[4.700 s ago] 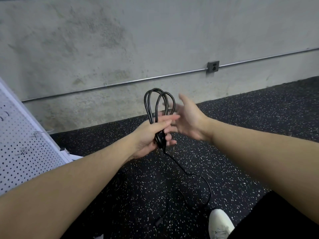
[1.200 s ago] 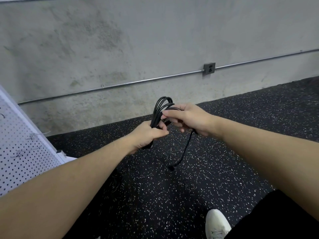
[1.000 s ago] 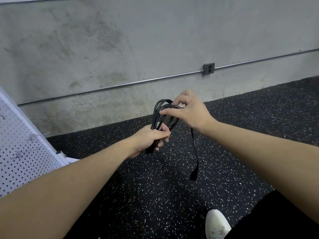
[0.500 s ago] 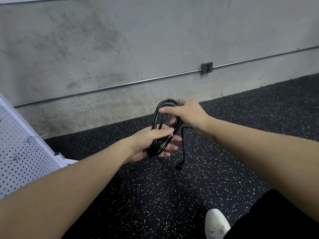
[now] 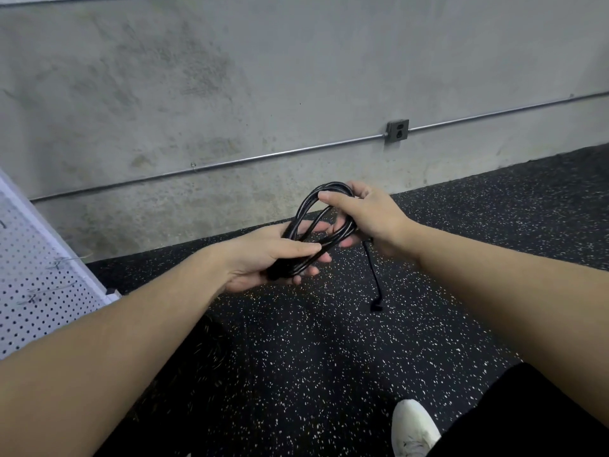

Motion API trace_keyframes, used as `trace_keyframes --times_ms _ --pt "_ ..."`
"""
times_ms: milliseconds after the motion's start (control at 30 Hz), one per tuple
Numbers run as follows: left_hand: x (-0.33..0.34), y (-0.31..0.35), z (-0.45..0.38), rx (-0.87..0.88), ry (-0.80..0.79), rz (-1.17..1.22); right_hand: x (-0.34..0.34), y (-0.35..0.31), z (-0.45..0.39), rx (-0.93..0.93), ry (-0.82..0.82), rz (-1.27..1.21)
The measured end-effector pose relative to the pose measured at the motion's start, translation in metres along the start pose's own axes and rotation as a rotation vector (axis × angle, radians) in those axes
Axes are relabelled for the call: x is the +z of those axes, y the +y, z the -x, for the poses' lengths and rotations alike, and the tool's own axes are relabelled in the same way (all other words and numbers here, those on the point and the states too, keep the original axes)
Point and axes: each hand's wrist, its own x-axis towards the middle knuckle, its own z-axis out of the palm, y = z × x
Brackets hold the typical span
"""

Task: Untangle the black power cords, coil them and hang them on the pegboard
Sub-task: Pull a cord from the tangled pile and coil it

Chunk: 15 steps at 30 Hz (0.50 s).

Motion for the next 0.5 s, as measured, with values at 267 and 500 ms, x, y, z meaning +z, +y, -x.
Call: trace_keyframes --times_ms 267,500 --pt "-0.011 -0.013 -0.008 -0.100 0.016 -0.203 -0.007 0.006 0.002 -0.026 -0.010 0.457" --pt "-0.024 -0.022 -0.007 -0.181 0.122 -0.670 -0.029 -0.010 -0.002 -0.184 -0.102 0.656"
